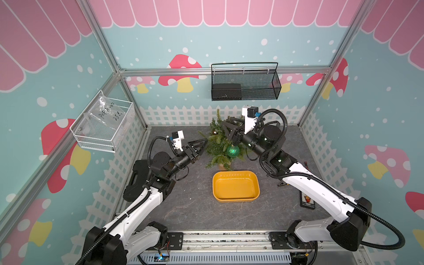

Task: Decorate the small christmas tree with ornaments
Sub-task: Hang an ornament on the christmas tree, then reset both arms

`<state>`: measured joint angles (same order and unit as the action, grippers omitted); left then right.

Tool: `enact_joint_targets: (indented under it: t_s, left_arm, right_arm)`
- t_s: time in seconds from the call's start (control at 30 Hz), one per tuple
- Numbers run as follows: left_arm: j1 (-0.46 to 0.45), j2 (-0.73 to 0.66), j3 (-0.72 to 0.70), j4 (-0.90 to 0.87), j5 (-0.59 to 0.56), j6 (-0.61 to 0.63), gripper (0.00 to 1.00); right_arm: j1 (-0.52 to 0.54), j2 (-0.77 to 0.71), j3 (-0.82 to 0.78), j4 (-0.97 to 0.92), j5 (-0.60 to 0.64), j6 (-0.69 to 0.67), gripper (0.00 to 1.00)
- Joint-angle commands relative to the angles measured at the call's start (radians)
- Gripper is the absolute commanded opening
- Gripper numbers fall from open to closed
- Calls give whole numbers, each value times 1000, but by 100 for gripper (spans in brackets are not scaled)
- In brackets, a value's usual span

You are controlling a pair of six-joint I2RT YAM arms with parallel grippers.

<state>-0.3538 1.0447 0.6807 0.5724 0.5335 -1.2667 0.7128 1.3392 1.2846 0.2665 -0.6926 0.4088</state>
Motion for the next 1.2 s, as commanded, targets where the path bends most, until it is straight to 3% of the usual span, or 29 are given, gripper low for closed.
enact_joint_targets:
  t_s: [0.0, 0.07, 0.1, 0.13, 0.2, 0.33, 0.4, 0.87, 1.03, 1.17]
  left_arm:
    - [-4, -54, -5, -115, -25, 63, 70]
    - [-10, -75, 5, -174, -27, 84, 72]
    - [-15, -82, 12, -206, -27, 97, 72]
    - [-23, -86, 17, -227, -26, 108, 73]
    - [-47, -90, 25, -263, -30, 129, 97]
    - [-107, -86, 29, -300, -58, 156, 99]
    - [-133, -83, 31, -308, -74, 166, 99]
    - [-238, -80, 50, -433, -168, 253, 99]
    - [-249, -135, 29, -564, -230, 311, 99]
    - [-262, -200, 4, -723, -312, 411, 99]
  right_arm:
    - [-3, -55, -11, -14, 21, -19, 58]
    - [-4, -86, -22, -37, 33, -22, 67]
    - [-4, -106, -34, -52, 41, -24, 86]
    - [-3, -123, -44, -67, 50, -26, 87]
    - [-3, -173, -81, -95, 75, -28, 88]
    - [-5, -264, -161, -156, 106, -23, 88]
    - [-5, -308, -204, -182, 118, -15, 99]
    - [-5, -489, -404, -263, 159, 13, 99]
    - [-6, -555, -478, -303, 174, -17, 99]
    - [-5, -647, -604, -314, 270, -28, 100]
